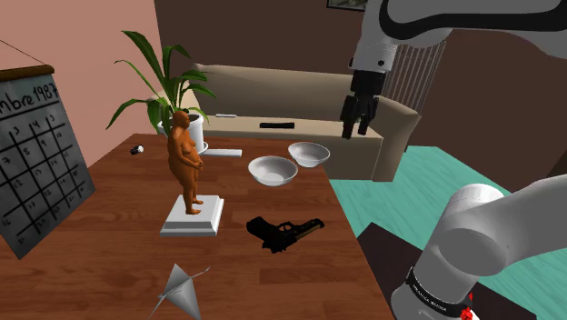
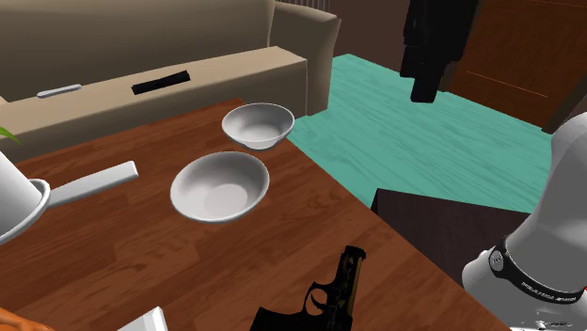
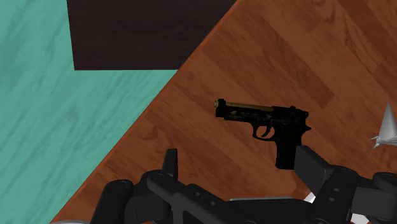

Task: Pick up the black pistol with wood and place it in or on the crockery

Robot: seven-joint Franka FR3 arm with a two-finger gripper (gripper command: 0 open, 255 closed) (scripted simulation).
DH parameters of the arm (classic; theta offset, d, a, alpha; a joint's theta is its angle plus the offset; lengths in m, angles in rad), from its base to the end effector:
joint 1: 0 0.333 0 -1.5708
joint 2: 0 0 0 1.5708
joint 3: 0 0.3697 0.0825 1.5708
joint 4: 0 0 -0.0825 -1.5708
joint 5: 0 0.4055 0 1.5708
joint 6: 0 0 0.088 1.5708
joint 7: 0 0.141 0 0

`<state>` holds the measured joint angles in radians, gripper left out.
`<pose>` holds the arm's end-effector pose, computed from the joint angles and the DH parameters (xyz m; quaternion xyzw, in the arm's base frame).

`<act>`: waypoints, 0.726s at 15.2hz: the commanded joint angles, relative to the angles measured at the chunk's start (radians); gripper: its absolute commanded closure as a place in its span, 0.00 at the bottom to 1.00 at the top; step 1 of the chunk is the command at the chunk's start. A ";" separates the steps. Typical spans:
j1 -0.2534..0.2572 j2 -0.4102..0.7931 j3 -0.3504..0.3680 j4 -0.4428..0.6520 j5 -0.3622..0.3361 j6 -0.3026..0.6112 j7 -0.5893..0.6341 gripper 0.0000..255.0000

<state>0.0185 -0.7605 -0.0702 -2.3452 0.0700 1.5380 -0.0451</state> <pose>0.2930 -0.0119 0.5898 -0.9979 -0.0072 0.0216 0.0600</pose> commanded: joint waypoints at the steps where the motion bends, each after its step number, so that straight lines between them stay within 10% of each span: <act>1: 0.000 0.000 0.000 0.000 0.000 0.000 0.000 0.00; 11: 0.075 0.121 0.141 -0.170 0.077 0.323 0.080 0.00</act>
<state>0.0865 -0.6500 0.0581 -2.4894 0.1403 1.8196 0.0291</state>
